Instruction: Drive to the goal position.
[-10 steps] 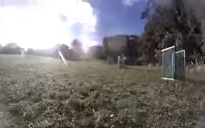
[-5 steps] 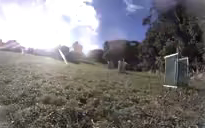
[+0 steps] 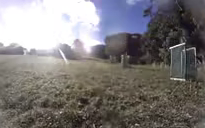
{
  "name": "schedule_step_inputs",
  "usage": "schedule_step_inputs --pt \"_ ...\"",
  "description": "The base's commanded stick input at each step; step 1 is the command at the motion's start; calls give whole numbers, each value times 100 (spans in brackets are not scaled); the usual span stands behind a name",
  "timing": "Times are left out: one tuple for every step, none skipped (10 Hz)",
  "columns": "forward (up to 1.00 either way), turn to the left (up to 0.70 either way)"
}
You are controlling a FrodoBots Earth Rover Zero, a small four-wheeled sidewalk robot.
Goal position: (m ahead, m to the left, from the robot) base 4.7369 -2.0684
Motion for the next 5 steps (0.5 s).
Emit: schedule_step_inputs --pt "0 -7" --pt "0 -47" --pt "0 -49" --pt "0 -50" --pt "0 -50"
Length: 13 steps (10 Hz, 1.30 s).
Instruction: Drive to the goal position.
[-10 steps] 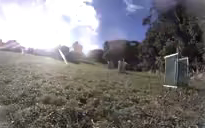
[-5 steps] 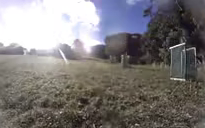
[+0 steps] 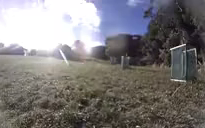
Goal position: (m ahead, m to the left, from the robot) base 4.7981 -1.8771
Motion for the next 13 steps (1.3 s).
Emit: schedule_step_inputs --pt "0 -50" --pt "0 -50" --pt "0 -50" --pt "0 -50" --pt "0 -50" --pt "0 -50" --pt "0 -50" --pt "50 -17" --pt "50 -13" --pt "50 -9" --pt "50 -5" --pt "50 0" --pt "50 0"
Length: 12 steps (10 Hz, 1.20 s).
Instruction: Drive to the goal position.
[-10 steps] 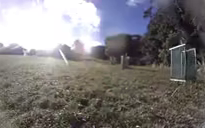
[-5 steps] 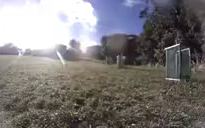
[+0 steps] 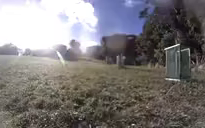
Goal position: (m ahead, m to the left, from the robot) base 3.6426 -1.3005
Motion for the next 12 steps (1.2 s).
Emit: schedule_step_inputs --pt "50 0" --pt "50 0" --pt "50 0" --pt "50 0" --pt "50 0" --pt "50 0" --pt "50 0" --pt "50 0" --pt "50 0" --pt "50 0" --pt "50 0" --pt "50 0"
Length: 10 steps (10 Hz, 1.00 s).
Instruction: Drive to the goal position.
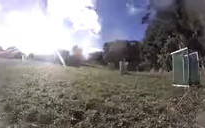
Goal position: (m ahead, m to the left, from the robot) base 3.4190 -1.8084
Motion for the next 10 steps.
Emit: schedule_step_inputs --pt "50 0" --pt "50 0" --pt "50 -2" --pt "50 -16" --pt "50 -31" --pt "50 -37" --pt "50 -39" --pt "50 0" --pt "50 0" --pt "50 0"
